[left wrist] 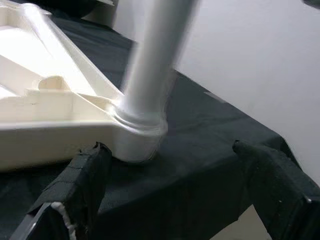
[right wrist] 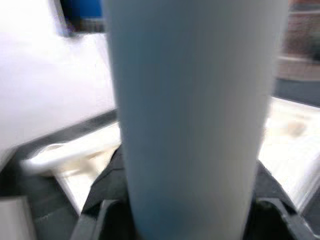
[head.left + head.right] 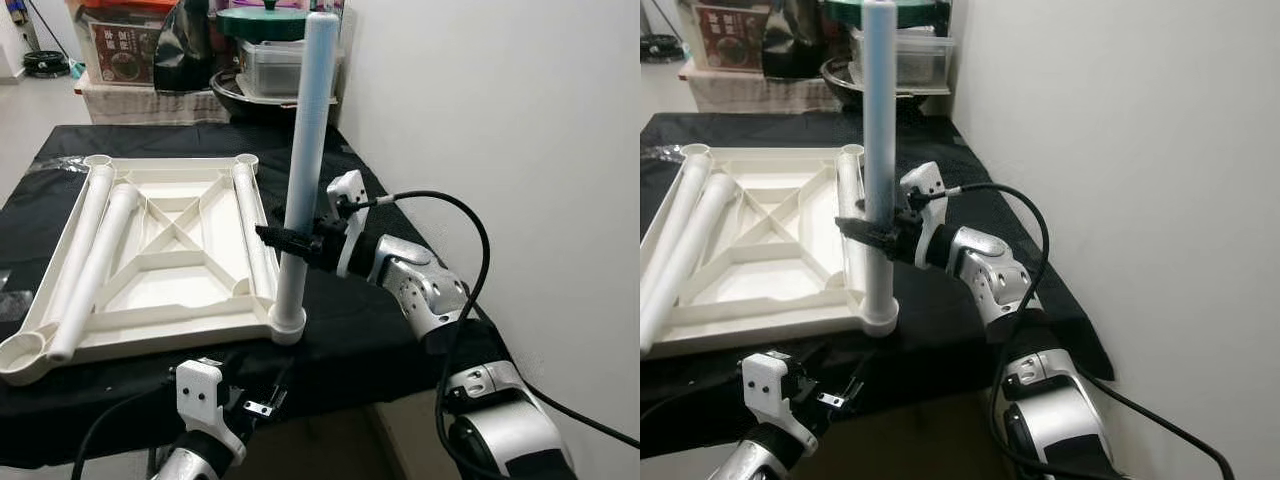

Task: Building children table

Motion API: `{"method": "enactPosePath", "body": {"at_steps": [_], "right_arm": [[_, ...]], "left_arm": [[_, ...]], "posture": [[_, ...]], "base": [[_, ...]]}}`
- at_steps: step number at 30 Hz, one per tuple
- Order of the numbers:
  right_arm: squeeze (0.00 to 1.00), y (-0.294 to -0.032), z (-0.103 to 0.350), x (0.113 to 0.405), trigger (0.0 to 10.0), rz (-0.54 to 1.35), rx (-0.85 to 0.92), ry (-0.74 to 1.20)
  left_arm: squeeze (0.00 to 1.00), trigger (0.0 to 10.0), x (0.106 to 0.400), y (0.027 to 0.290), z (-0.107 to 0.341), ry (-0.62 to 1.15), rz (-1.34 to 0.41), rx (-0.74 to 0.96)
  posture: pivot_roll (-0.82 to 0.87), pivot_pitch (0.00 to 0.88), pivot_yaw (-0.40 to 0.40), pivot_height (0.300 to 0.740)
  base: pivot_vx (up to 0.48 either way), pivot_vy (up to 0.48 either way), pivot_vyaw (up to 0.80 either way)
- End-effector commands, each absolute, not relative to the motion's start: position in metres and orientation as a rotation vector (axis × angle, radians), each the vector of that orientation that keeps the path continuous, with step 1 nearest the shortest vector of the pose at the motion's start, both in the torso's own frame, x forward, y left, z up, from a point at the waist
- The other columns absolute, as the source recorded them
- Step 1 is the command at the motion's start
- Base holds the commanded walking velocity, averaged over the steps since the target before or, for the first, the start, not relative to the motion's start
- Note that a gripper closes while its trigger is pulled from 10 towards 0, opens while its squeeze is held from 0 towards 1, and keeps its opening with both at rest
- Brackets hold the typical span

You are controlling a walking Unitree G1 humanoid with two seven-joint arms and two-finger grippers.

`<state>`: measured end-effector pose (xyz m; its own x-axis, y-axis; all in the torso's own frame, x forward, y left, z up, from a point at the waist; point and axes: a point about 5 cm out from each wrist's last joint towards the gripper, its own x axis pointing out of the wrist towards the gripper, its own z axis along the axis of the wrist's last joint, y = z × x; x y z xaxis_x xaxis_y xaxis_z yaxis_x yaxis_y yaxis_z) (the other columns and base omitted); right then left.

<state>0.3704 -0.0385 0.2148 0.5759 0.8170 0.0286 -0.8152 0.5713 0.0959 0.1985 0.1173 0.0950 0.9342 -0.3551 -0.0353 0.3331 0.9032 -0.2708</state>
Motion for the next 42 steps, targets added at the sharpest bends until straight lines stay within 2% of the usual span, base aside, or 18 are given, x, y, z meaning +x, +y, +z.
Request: {"method": "enactPosePath", "body": {"at_steps": [1, 5, 6, 12, 13, 14, 15, 19, 20, 24, 25, 32, 33, 34, 35, 39, 41, 42], "right_arm": [[0.00, -0.048, 0.174, 0.378, 0.0, 0.711, 0.092, 0.224], [0.00, -0.065, 0.156, 0.388, 0.0, 0.401, 0.083, 0.298], [0.00, -0.095, 0.125, 0.378, 0.0, -0.015, 0.147, 0.339], [0.00, -0.096, 0.109, 0.362, 0.0, -0.108, 0.183, 0.377], [0.00, -0.085, 0.108, 0.356, 6.3, -0.056, 0.186, 0.386], [0.00, -0.085, 0.108, 0.356, 6.3, -0.056, 0.186, 0.386], [0.00, -0.071, 0.112, 0.353, 10.0, 0.045, 0.200, 0.384], [0.00, -0.046, 0.144, 0.357, 10.0, 0.327, 0.219, 0.241], [1.00, -0.041, 0.164, 0.362, 10.0, 0.478, 0.219, 0.168], [1.00, -0.041, 0.195, 0.371, 10.0, 0.700, 0.223, 0.088], [0.00, -0.042, 0.208, 0.371, 10.0, 0.844, 0.190, 0.059], [0.00, -0.054, 0.215, 0.352, 10.0, 1.276, 0.091, -0.020], [0.00, -0.053, 0.211, 0.351, 8.0, 1.285, 0.086, -0.012], [0.00, -0.053, 0.211, 0.351, 8.0, 1.285, 0.086, -0.012], [0.00, -0.051, 0.206, 0.349, 1.0, 1.295, 0.095, 0.009], [0.00, -0.047, 0.196, 0.351, 0.0, 1.246, 0.100, 0.064], [0.00, -0.056, 0.166, 0.379, 0.0, 0.724, 0.090, 0.238], [0.00, -0.056, 0.166, 0.379, 0.0, 0.724, 0.090, 0.238]], "left_arm": [[0.00, 10.0, 0.196, 0.116, 0.093, 0.097, -0.353, -0.274], [0.00, 10.0, 0.196, 0.117, 0.093, 0.097, -0.353, -0.274], [0.00, 10.0, 0.196, 0.117, 0.092, 0.100, -0.356, -0.273], [0.00, 10.0, 0.196, 0.117, 0.092, 0.102, -0.358, -0.273], [0.00, 10.0, 0.196, 0.117, 0.092, 0.103, -0.360, -0.273], [0.00, 10.0, 0.196, 0.117, 0.092, 0.103, -0.360, -0.273], [0.00, 10.0, 0.197, 0.117, 0.092, 0.105, -0.361, -0.273], [0.00, 10.0, 0.199, 0.117, 0.092, 0.104, -0.372, -0.272], [0.00, 10.0, 0.200, 0.116, 0.092, 0.103, -0.376, -0.273], [0.00, 10.0, 0.201, 0.115, 0.092, 0.101, -0.377, -0.277], [0.00, 10.0, 0.200, 0.115, 0.092, 0.100, -0.376, -0.277], [0.00, 10.0, 0.200, 0.114, 0.092, 0.096, -0.373, -0.275], [0.00, 10.0, 0.200, 0.114, 0.092, 0.096, -0.372, -0.275], [0.00, 10.0, 0.200, 0.114, 0.092, 0.096, -0.372, -0.275], [0.00, 10.0, 0.200, 0.114, 0.092, 0.096, -0.371, -0.275], [0.00, 10.0, 0.199, 0.114, 0.092, 0.096, -0.371, -0.275], [0.00, 10.0, 0.199, 0.114, 0.092, 0.096, -0.371, -0.274], [0.00, 10.0, 0.199, 0.114, 0.092, 0.096, -0.371, -0.274]], "posture": [[0.16, 0.000, -0.134, 0.740], [0.16, 0.000, -0.131, 0.740], [0.15, 0.000, -0.127, 0.740], [0.15, 0.000, -0.118, 0.740], [0.15, 0.000, -0.118, 0.740], [0.15, 0.000, -0.118, 0.740], [0.13, 0.000, -0.112, 0.740], [0.13, 0.000, -0.112, 0.740], [0.12, 0.000, -0.113, 0.740], [0.13, 0.000, -0.120, 0.740], [0.14, 0.000, -0.124, 0.740], [0.15, 0.000, -0.129, 0.740], [0.15, 0.000, -0.135, 0.740], [0.15, 0.000, -0.135, 0.740], [0.15, 0.000, -0.135, 0.740], [0.15, 0.000, -0.135, 0.740], [0.15, 0.000, -0.131, 0.740], [0.15, 0.000, -0.131, 0.740]], "base": [[0.000, 0.000, 0.00], [0.000, 0.000, 0.00], [0.000, 0.000, 0.00], [0.000, 0.000, 0.00], [0.000, 0.000, 0.00], [0.000, 0.000, 0.00], [0.000, 0.000, 0.00], [0.000, 0.000, 0.00], [0.000, 0.000, 0.00], [0.000, 0.000, 0.00], [0.000, 0.000, 0.00], [0.000, 0.000, 0.00], [0.000, 0.000, 0.00], [0.000, 0.000, 0.00], [0.000, 0.000, 0.00], [0.000, 0.000, 0.00], [0.000, 0.000, 0.00], [0.000, 0.000, 0.00]]}}
